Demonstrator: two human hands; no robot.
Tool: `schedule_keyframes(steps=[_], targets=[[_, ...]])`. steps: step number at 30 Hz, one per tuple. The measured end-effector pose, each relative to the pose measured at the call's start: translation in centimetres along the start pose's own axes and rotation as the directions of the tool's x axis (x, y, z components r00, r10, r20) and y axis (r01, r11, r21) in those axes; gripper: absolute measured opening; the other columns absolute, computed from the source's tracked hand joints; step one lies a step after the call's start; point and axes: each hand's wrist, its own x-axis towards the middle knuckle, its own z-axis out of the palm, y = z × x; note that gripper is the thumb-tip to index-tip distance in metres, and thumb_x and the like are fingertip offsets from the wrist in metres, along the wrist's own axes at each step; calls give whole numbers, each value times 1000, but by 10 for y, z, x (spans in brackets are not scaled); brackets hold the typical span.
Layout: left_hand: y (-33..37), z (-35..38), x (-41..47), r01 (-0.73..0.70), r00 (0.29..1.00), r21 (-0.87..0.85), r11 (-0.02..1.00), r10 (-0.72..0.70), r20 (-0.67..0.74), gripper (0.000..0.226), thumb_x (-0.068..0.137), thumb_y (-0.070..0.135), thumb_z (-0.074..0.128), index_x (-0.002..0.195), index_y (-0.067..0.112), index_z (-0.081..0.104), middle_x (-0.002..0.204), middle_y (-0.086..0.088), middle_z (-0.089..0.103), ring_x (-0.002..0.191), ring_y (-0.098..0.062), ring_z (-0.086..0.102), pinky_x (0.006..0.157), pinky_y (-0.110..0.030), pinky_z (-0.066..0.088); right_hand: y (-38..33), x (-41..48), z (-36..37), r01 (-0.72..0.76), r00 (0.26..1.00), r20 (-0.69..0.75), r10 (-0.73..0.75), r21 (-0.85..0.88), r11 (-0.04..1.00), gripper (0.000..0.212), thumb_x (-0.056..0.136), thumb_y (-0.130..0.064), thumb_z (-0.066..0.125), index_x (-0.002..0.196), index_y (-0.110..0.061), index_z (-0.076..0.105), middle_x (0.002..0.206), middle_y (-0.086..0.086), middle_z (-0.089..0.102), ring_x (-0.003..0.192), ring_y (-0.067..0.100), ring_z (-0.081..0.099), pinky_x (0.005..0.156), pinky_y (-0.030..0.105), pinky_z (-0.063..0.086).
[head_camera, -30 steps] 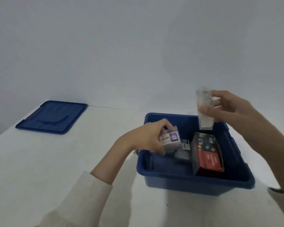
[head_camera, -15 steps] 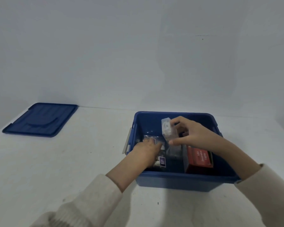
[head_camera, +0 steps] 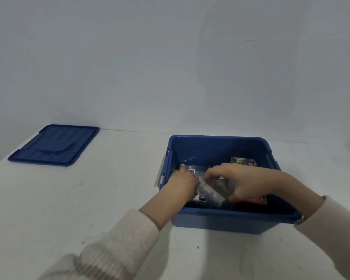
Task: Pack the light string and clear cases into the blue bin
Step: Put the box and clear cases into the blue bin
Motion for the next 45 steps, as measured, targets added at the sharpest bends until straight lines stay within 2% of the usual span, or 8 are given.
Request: schedule_keyframes(steps=[5, 8, 13, 18, 23, 29, 40, 45], targets=[[-1, -1, 1, -6, 1000, -10, 1000, 7, 18, 45, 95, 16, 46, 139, 8, 37, 144, -20, 36, 133, -34, 31, 107, -42, 35, -7, 11, 7, -64, 974, 209, 91, -131, 989, 48, 82, -16, 65, 126, -22, 46, 117, 1, 56, 99, 15, 52, 83, 25, 46], [-1, -2, 2, 0, 1000, -37, 999, 1, 25, 44, 94, 12, 47, 137, 7, 39, 142, -20, 37, 131, -33, 34, 106, -42, 36, -6, 12, 9, -128, 958, 241, 154, -121, 984, 53, 84, -15, 63, 131, -21, 38, 102, -2, 55, 86, 12, 52, 69, 19, 44], [-1, -2, 4, 16, 999, -73, 997, -14, 30, 45, 95, 14, 47, 138, 9, 37, 142, -20, 36, 131, -33, 34, 106, -42, 36, -11, 16, 15, -160, 977, 110, 182, -182, 970, 48, 84, -29, 64, 126, -17, 43, 84, -12, 50, 74, 6, 48, 62, 18, 41], [0, 0, 9, 47, 997, -112, 993, -41, 58, 45, 95, 18, 47, 138, 10, 38, 143, -17, 37, 129, -30, 37, 105, -41, 38, -19, 14, 19, -254, 947, -268, 177, -288, 923, 71, 80, -60, 54, 134, -25, 26, 82, -5, 54, 74, 15, 49, 72, 31, 46], [-1, -3, 3, 43, 999, -179, 983, -36, 38, 61, 94, 18, 49, 146, 11, 18, 145, -21, 29, 132, -35, 32, 106, -42, 35, -25, 17, 20, -266, 955, -203, 216, -267, 926, 48, 86, -53, 51, 123, -25, 40, 97, 3, 60, 81, 18, 47, 72, 31, 41], [0, -4, 0, 36, 999, -187, 982, -32, 24, 60, 89, 13, 57, 141, 13, 26, 144, -21, 30, 131, -35, 34, 104, -43, 37, -21, 30, 31, -414, 903, -266, 337, -337, 846, 45, 89, -46, 50, 117, -11, 53, 115, 12, 57, 104, 27, 55, 74, 31, 40], [-1, -2, 2, 23, 1000, -169, 985, -23, 4, 61, 89, 12, 57, 142, 13, 26, 144, -21, 30, 131, -36, 35, 103, -43, 37, -15, 30, 31, -231, 970, -91, 224, -624, 746, 52, 90, -51, 48, 118, -8, 52, 119, 10, 61, 107, 27, 58, 78, 33, 41], [-1, 0, 3, 7, 1000, -153, 988, -8, -8, 59, 90, 10, 54, 142, 12, 26, 143, -22, 32, 130, -36, 36, 102, -43, 38, -6, 22, 28, -109, 988, 1, 154, -705, 701, 34, 93, -31, 49, 123, -15, 47, 118, 10, 60, 109, 26, 54, 87, 37, 43]])
